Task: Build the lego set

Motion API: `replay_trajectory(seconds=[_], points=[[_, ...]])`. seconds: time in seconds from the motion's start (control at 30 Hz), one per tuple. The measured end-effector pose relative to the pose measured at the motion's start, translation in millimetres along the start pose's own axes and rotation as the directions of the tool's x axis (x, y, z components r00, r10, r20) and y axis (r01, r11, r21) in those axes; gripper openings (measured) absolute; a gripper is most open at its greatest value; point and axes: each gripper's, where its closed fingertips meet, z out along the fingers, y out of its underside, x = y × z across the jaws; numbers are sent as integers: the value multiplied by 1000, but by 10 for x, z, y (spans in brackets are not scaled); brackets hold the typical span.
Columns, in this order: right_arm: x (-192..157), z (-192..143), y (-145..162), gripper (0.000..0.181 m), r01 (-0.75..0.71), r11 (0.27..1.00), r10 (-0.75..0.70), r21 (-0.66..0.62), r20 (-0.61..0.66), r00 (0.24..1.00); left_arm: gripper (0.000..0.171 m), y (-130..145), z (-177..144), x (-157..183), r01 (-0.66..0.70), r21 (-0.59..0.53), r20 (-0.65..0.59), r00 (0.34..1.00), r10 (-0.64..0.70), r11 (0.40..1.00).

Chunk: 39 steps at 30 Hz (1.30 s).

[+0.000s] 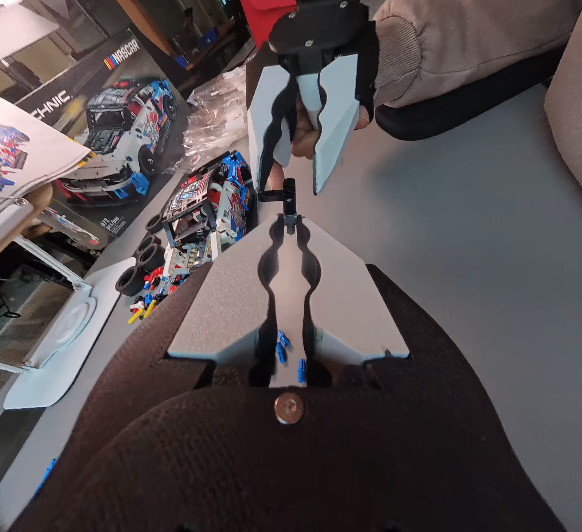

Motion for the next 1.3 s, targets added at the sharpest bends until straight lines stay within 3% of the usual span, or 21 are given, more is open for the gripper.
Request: replay_trajectory(seconds=[0.2,0.67,0.87,1.3], points=[[-82,-22,-101,6,-49,997,46,64,54,997,6,-96,-23,24,-46,53,8,999,46,998],[-59,41,69,5,43,999,-43,-19,4,999,14,-18,0,56,75,50,-41,996,-73,996],[-73,66,93,5,53,998,-53,-25,4,999,6,11,-5,39,109,25,-50,993,-108,994],[-96,87,163,6,9,999,-8,-40,32,999,6,90,24,80,91,-23,-63,994,-92,996]])
